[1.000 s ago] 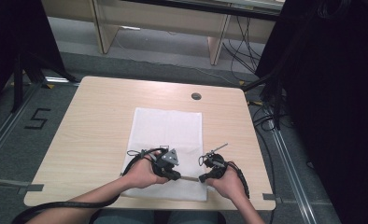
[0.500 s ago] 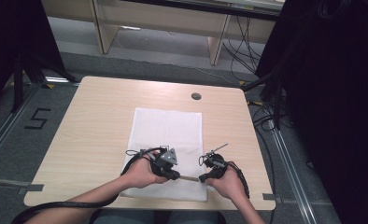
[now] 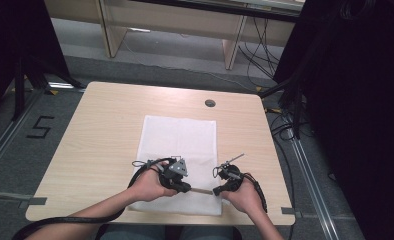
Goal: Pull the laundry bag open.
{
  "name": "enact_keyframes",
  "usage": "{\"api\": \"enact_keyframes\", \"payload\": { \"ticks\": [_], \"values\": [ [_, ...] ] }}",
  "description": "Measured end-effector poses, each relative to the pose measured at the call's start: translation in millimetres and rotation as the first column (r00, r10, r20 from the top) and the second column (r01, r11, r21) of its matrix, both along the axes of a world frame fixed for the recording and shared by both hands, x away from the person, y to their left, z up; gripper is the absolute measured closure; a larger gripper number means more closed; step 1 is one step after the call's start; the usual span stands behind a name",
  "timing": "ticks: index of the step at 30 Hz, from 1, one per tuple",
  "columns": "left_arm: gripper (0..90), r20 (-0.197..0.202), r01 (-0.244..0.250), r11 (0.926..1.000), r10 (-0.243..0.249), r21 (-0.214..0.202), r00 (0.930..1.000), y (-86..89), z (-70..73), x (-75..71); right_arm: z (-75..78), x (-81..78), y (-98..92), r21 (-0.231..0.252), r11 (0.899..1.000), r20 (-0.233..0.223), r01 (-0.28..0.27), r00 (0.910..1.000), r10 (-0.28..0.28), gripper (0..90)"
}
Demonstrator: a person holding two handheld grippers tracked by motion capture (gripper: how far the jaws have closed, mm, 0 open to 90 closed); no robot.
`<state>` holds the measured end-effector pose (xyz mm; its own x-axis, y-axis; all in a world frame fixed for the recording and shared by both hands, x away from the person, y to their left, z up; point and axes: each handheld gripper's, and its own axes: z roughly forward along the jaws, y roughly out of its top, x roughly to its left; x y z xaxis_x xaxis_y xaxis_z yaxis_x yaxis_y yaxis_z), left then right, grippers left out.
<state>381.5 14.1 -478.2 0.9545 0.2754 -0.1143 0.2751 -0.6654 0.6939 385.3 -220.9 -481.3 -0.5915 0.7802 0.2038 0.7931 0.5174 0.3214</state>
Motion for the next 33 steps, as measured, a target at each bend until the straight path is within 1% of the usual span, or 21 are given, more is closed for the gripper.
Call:
{"api": "enact_keyframes", "payload": {
  "ticks": [3,4,8,9,11,12,13,14,16,17,18,20,21,23,25,27,33],
  "values": [
    [87.6,-0.005,-0.004,1.0,0.004,-0.004,1.0,0.3,-0.2,-0.1,0.0,-0.2,0.1,0.0,1.0,0.0,0.002,1.0,-0.002,90.0],
    [87.6,-0.006,-0.004,1.0,0.004,-0.005,1.0,0.3,-0.2,-0.2,0.0,-0.2,0.0,0.006,1.0,0.004,-0.007,1.0,0.007,90.0],
    [87.6,-0.001,-0.005,1.0,0.005,-0.008,1.0,0.5,-0.3,-0.4,-0.1,-0.2,0.3,0.002,1.0,0.004,-0.004,1.0,0.004,90.0],
    [87.6,-0.008,-0.014,0.9999,0.014,-0.01,0.9999,0.4,-0.5,-1.1,-0.1,-0.2,0.3,0.002,1.0,0.005,-0.005,1.0,0.005,90.0],
    [87.6,-0.004,-0.011,0.9999,0.011,-0.006,0.9999,0.7,-0.3,-1.3,-0.3,-0.3,0.4,0.001,1.0,0.009,-0.006,0.9999,0.006,90.0],
    [87.6,0.003,-0.002,1.0,0.002,-0.007,1.0,1.3,0.1,-0.6,0.2,-0.6,0.7,-0.005,1.0,0.003,-0.002,1.0,0.002,90.0],
    [87.6,0.005,-0.004,1.0,0.004,-0.003,1.0,1.9,0.4,-0.8,0.2,-0.6,0.9,-0.006,1.0,0.003,-0.004,1.0,0.004,90.0],
    [87.6,0.005,-0.004,1.0,0.004,-0.003,1.0,1.9,0.4,-0.8,-0.3,-1.4,1.6,0.001,1.0,0.008,0.007,0.9999,-0.007,90.0],
    [87.6,-0.004,-0.014,0.9999,0.014,-0.008,0.9999,3.7,0.5,-1.1,0.5,-1.2,1.3,-0.009,1.0,0.002,0.003,1.0,-0.003,90.0],
    [87.5,-0.008,-0.016,0.9998,0.016,-0.01,0.9998,3.9,0.3,-1.2,-0.4,-1.4,1.6,0.0,1.0,0.009,0.007,0.9999,-0.007,90.0],
    [87.6,-0.002,-0.009,1.0,0.009,-0.002,1.0,4.7,0.4,-0.7,-0.3,-1.4,1.5,-0.001,1.0,0.007,0.008,0.9999,-0.008,90.0],
    [87.6,-0.002,-0.004,1.0,0.004,-0.004,1.0,5.4,0.0,-0.5,-0.8,-0.4,0.9,0.001,1.0,0.014,-0.006,0.9999,0.006,90.0],
    [87.6,-0.005,-0.015,0.9999,0.015,-0.004,0.9999,6.0,0.1,-0.8,-0.8,-0.4,0.8,0.001,1.0,0.014,-0.005,0.9999,0.005,90.0],
    [87.6,-0.005,-0.011,0.9999,0.011,-0.011,0.9999,7.1,0.2,0.1,-0.8,-0.4,0.8,0.002,1.0,0.014,-0.005,0.9999,0.005,90.0],
    [87.5,-0.007,-0.016,0.9998,0.016,-0.009,0.9998,8.7,0.5,0.1,-0.1,-0.2,0.5,-0.004,1.0,0.008,-0.008,0.9999,0.008,90.0],
    [87.6,-0.007,-0.02,0.9998,0.02,-0.003,0.9998,9.9,0.4,0.1,-0.3,-0.1,0.5,-0.002,1.0,0.009,-0.006,0.9999,0.007,90.0],
    [87.5,-0.01,-0.02,0.9998,0.02,-0.005,0.9997,10.8,0.1,-0.3,-0.8,-0.3,0.7,0.002,1.0,0.014,-0.004,0.9999,0.004,90.0]
  ]
}}
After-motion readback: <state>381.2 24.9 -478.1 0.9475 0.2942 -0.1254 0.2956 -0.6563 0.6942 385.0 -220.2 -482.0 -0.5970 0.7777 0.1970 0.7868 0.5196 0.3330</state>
